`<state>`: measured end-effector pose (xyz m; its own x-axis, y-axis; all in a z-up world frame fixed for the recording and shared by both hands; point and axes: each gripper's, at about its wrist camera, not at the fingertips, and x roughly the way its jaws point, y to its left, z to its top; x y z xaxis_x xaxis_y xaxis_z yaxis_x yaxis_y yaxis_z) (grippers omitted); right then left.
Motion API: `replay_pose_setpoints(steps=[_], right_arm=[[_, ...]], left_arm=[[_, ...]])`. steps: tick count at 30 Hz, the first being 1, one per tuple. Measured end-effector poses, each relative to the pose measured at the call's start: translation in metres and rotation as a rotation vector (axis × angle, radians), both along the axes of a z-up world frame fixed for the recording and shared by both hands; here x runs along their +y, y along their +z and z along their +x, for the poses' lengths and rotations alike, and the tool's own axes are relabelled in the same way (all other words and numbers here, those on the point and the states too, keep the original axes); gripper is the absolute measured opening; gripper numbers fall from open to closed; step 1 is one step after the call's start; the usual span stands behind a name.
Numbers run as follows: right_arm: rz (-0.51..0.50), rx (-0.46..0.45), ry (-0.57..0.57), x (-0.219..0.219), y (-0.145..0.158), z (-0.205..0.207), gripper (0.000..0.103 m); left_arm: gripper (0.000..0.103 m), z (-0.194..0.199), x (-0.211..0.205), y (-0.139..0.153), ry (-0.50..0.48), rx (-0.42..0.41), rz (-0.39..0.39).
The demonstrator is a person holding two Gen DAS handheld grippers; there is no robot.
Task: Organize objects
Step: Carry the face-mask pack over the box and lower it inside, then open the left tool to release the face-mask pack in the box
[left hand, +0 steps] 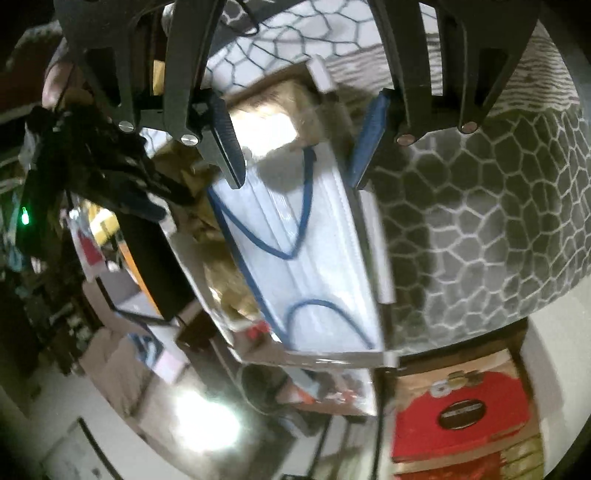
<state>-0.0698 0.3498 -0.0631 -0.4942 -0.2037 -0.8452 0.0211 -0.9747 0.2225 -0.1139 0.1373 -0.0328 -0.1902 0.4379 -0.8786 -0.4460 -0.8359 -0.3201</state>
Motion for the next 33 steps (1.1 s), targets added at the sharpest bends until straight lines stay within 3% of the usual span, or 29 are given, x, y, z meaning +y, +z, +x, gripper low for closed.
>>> replay_pose_setpoints(steps=[5,9,17,22,25,30,33], right_arm=[[0.001,-0.001,0.002,0.0,0.0,0.0,0.065],[0.002,0.006,0.002,0.002,0.002,0.0,0.065],[0.002,0.009,-0.016,0.008,0.003,-0.005,0.065],[0.002,0.003,-0.006,0.007,0.0,-0.01,0.064],[-0.024,0.0,-0.013,0.01,0.0,-0.013,0.056],[-0.047,0.017,-0.045,0.02,0.009,-0.015,0.056],[-0.046,0.027,-0.058,0.024,0.014,-0.009,0.056]], left_arm=[[0.054,0.005,0.005,0.004,0.013,0.059,-0.049],[0.059,-0.005,-0.013,0.009,0.066,0.066,-0.012],[0.062,-0.026,-0.033,-0.004,0.136,0.072,-0.039],[0.062,-0.026,-0.033,-0.015,0.135,0.054,-0.002],[0.061,-0.028,-0.031,-0.014,0.141,0.063,0.021],[0.062,-0.036,-0.035,-0.01,0.173,0.047,0.059],[0.069,-0.041,-0.04,-0.004,0.192,0.061,0.061]])
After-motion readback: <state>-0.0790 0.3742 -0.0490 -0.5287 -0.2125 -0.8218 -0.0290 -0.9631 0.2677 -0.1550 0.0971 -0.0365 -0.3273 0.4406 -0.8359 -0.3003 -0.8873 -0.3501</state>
